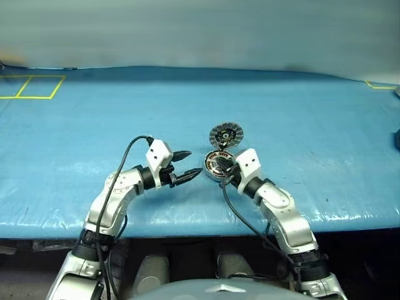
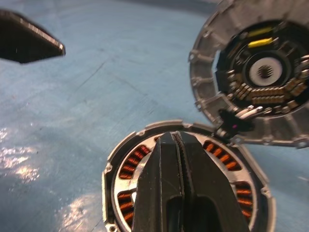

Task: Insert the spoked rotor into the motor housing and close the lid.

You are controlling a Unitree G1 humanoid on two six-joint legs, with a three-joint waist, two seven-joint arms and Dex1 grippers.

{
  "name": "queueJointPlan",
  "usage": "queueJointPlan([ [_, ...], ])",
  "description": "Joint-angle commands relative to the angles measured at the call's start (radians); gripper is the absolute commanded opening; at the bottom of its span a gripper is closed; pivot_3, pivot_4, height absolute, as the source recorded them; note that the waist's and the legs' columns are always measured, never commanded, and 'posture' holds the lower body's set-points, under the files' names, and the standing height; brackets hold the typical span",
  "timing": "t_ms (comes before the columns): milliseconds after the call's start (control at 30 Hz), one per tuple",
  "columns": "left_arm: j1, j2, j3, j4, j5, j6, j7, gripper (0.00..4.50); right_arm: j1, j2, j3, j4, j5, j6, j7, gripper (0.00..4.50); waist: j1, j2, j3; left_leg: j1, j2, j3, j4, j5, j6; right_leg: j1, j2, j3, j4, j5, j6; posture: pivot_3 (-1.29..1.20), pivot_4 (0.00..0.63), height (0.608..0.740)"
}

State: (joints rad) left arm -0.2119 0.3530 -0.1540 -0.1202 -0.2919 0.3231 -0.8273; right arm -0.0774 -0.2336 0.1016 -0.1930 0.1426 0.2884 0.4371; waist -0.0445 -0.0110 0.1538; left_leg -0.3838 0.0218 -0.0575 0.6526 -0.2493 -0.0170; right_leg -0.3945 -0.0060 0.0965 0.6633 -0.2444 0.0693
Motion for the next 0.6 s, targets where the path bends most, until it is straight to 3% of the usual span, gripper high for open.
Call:
queueJointPlan([
  [33,-0.003,-0.015,0.029,0.004,-0.009,-0.027,0.031,3.27,-0.038,-0.035,-0.101,-0.056,0.039,0.003,-0.017,0.05,0.001,0.000,0.000,0.000,0.000,0.000,-0.001,0.000,0.000,0.000,0.000,0.000,-0.001,0.000,-0.001,0.00,0.150,0.740],
  [300,-0.048,-0.023,0.060,0.093,0.025,-0.064,0.107,3.27,-0.072,-0.130,-0.131,-0.023,-0.004,0.093,-0.039,0.05,0.004,0.000,0.001,-0.001,-0.001,0.000,-0.004,0.000,0.000,-0.002,-0.001,0.000,-0.003,0.001,-0.004,0.00,0.150,0.740],
  [467,-0.228,-0.038,0.065,0.325,0.060,-0.121,0.118,3.27,0.013,-0.106,-0.073,-0.149,0.055,0.126,0.018,0.05,0.007,0.000,0.001,-0.002,-0.001,-0.001,-0.005,0.000,0.000,-0.002,0.000,-0.001,-0.003,0.001,-0.005,0.00,0.150,0.740],
  [600,-0.432,-0.079,0.073,0.590,0.089,-0.222,0.104,2.34,0.110,-0.132,-0.007,-0.276,0.087,0.174,0.069,0.00,0.010,0.000,0.001,-0.007,-0.002,-0.002,-0.002,0.000,0.000,-0.005,-0.001,-0.002,-0.004,0.001,-0.002,0.00,0.150,0.740],
])
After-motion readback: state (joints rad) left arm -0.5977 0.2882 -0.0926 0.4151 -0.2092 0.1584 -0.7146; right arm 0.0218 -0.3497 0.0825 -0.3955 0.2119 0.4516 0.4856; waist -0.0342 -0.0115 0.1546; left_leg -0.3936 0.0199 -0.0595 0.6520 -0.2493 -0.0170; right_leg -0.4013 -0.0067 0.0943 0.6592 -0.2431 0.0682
